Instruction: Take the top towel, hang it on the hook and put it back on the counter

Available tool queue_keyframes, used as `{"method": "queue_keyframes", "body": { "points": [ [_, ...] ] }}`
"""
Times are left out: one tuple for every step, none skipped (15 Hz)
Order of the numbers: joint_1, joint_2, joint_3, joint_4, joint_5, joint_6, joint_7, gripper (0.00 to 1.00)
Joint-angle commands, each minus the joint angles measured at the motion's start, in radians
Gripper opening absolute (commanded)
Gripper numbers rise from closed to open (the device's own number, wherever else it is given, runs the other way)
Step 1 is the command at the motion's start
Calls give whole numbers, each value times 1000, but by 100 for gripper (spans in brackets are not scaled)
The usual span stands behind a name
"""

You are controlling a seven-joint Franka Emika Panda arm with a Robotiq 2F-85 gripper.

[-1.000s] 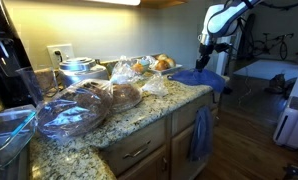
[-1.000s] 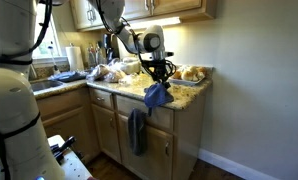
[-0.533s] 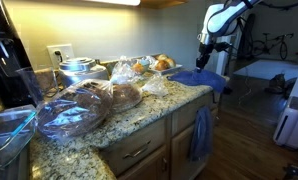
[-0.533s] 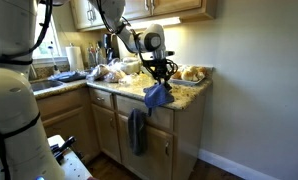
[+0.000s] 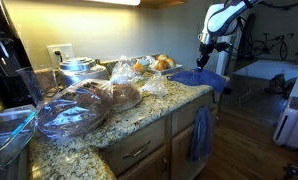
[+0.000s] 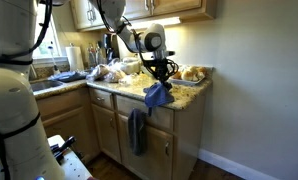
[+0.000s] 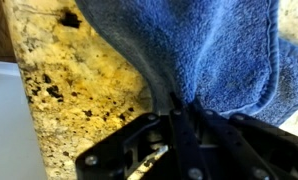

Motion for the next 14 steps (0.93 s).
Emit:
{"method": "queue_keyframes", "body": {
  "points": [
    [-16, -28, 8, -18, 9, -3, -38, 7],
    [-14, -35, 6, -20, 2, -6, -37, 7],
    [-13, -45, 10, -22, 3, -13, -47, 7],
    [-11, -53, 11, -25, 0, -13, -52, 7],
    [-11, -66, 17, -30, 6, -12, -69, 7],
    [-8, -77, 20, -33, 2, -12, -76, 7],
    [-9, -89, 28, -36, 9, -9, -98, 7],
    [-7, -99, 30, -37, 7, -11, -106, 7],
    [-5, -110, 35, -38, 8, -15, -117, 7],
    [-3, -119, 38, -38, 4, -15, -124, 7],
    [-2, -126, 41, -36, 6, -19, -133, 7],
    [-1, -133, 43, -35, 4, -20, -137, 7],
    [1, -140, 44, -35, 1, -19, -138, 7],
    [2, -149, 44, -37, 0, -20, -138, 7]
  ]
}}
